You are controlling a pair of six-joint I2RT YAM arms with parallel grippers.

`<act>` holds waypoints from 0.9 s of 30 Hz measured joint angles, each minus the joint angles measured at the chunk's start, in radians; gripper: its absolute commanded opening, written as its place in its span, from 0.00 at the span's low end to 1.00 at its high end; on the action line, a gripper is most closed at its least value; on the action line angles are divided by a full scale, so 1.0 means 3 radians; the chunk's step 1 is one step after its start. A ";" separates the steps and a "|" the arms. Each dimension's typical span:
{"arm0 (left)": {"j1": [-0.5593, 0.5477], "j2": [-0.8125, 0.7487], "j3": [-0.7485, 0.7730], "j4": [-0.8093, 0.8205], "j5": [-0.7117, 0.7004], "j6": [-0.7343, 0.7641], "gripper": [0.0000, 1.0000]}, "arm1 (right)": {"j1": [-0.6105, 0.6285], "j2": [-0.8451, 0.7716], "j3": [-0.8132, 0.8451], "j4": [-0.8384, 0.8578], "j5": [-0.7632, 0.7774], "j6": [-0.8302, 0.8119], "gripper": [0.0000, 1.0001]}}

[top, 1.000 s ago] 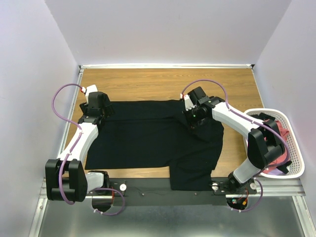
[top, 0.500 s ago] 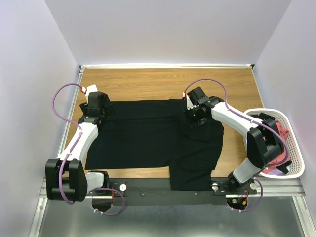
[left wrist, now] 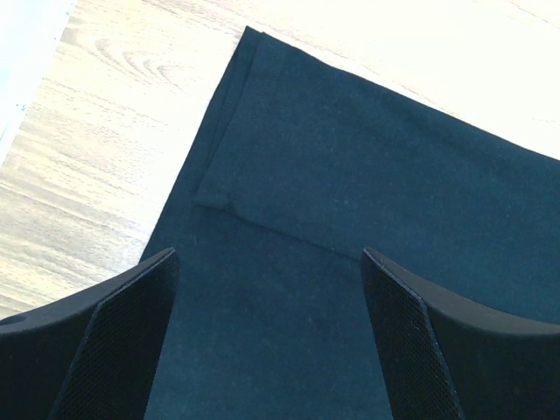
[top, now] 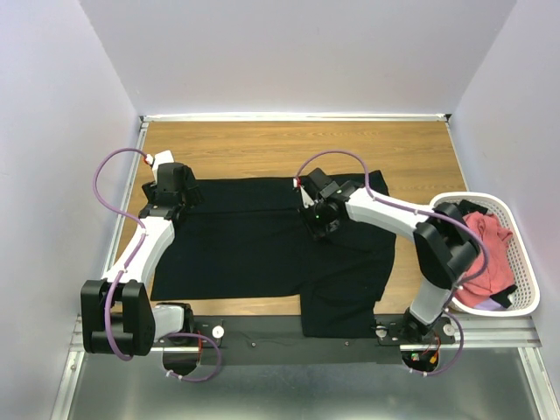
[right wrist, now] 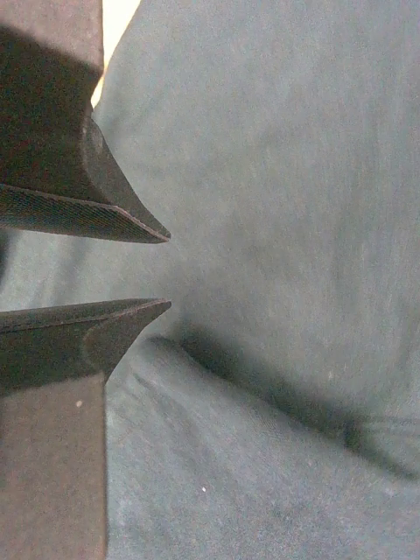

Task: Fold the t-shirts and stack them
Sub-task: Fold the tshirt

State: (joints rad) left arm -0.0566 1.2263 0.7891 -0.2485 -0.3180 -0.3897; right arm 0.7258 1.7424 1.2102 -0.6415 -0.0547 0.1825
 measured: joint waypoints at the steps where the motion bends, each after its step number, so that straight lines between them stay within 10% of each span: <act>1: 0.0000 0.0000 0.0000 -0.0001 0.0000 0.0000 0.91 | -0.0001 0.0074 0.0001 0.0006 0.0042 0.0017 0.39; 27: 0.0000 0.0000 0.0000 0.0000 0.0005 0.0001 0.91 | -0.0025 0.0315 0.0003 0.0009 0.1041 -0.0011 0.39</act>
State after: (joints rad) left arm -0.0566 1.2263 0.7891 -0.2485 -0.3164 -0.3893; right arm 0.7181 1.8370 1.2110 -0.6388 0.2577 0.1791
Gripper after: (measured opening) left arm 0.910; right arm 0.394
